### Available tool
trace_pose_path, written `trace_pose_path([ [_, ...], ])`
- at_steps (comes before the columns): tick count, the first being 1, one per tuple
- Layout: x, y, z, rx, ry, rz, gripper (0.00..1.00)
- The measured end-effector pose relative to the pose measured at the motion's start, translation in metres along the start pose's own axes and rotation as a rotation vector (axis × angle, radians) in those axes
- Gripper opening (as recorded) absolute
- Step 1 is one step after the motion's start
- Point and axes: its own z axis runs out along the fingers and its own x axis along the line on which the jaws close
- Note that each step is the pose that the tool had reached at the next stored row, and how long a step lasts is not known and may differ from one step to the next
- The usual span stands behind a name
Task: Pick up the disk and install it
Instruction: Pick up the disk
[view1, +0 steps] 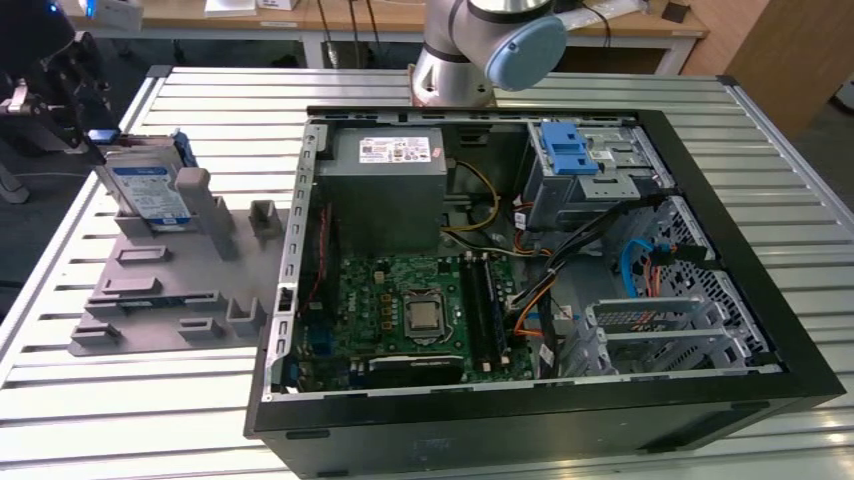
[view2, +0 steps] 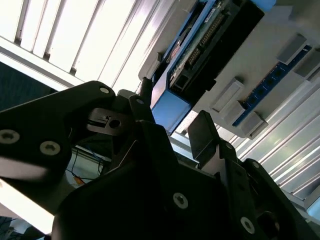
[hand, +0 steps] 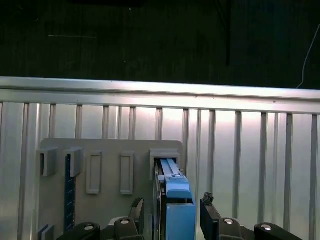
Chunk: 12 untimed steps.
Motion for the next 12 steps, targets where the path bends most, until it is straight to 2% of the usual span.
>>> trace_pose_path([
  [1,0.0003,-0.0001,0.0141,0.0000,0.0000,0.000,0.56],
  [12,0.0002,0.0000,0.0077,0.0000,0.0000,0.000,0.56],
])
